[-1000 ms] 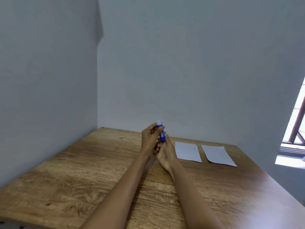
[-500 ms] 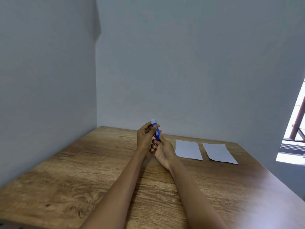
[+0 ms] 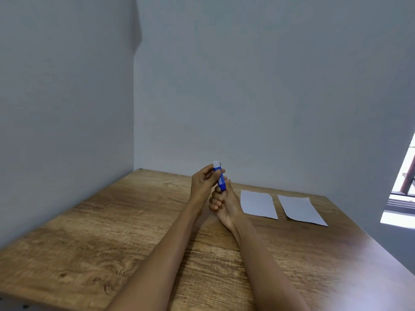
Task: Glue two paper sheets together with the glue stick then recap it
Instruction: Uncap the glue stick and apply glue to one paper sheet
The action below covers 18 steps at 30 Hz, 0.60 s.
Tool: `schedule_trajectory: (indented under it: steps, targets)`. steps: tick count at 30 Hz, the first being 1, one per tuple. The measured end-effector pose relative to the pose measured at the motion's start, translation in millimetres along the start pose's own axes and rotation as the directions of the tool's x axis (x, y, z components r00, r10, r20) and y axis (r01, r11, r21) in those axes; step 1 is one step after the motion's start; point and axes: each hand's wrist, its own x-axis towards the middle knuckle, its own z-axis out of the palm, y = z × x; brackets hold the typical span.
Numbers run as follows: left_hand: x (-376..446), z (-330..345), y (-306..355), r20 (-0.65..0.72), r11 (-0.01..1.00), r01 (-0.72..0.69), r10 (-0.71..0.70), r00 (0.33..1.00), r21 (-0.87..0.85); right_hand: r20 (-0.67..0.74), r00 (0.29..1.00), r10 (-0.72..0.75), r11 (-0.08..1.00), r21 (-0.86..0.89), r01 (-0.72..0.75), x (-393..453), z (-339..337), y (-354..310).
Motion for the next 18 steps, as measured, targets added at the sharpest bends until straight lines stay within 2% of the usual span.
schedule_trajectory:
  steps: [2,7,13,18]
  targets:
    - [0.8,0.6,-0.2,-0.008,1.0,0.009,-0.009,1.0,-0.01,-0.033,0.999,-0.001,0.999,-0.034,0.0,-1.7,0.6,0.5]
    - [2.8,-6.6,-1.6,-0.085,0.998,0.029,-0.035,0.996,-0.063,0.062,0.998,0.019,1.0,0.0,-0.019,-3.1,7.6,2.2]
    - [1.7,-0.6,-0.8,0.019,0.996,0.065,-0.064,0.998,-0.061,0.005,1.0,0.023,0.999,-0.027,-0.022,-4.5,-0.5,-1.4]
    - [0.7,-4.1,0.7,-0.051,0.995,0.067,-0.071,0.996,-0.076,0.058,0.998,0.002,0.999,0.046,-0.004,-4.8,5.1,0.5]
